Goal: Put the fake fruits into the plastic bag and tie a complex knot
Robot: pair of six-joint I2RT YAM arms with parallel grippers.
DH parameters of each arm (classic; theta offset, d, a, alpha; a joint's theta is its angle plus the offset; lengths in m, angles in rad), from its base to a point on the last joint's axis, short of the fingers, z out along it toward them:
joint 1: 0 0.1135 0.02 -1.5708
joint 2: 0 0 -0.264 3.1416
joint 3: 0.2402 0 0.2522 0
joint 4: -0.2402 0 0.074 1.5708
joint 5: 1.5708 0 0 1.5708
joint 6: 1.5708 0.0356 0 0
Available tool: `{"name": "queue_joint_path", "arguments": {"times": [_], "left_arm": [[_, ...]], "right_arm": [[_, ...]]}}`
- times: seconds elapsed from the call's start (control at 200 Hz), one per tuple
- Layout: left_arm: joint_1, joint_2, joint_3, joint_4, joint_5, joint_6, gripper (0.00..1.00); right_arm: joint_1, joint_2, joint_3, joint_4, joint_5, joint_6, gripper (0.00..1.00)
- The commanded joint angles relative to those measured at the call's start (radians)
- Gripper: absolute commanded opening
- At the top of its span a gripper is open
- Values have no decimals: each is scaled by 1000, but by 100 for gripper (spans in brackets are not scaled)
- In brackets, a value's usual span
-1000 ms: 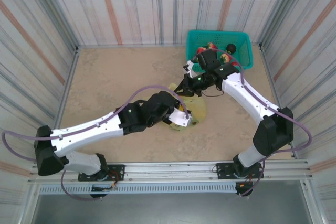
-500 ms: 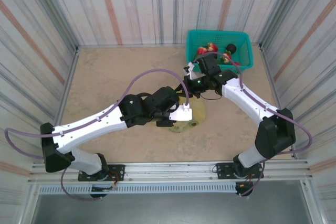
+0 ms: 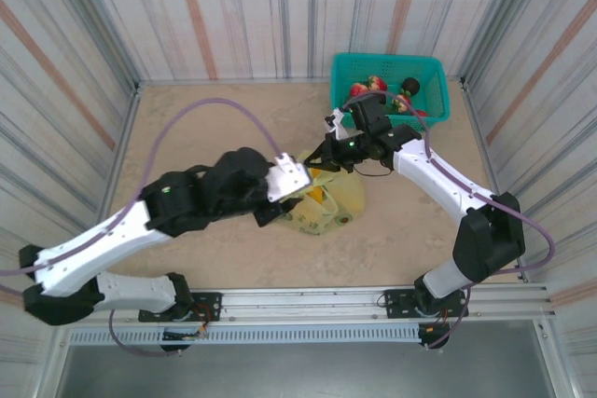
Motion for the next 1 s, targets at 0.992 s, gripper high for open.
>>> {"name": "queue_joint_path", "arguments": {"times": [0.992], "left_arm": [[126, 140, -119, -58, 184, -327, 59]], "right_arm": [[34, -19, 10, 0, 3, 5, 0]]}}
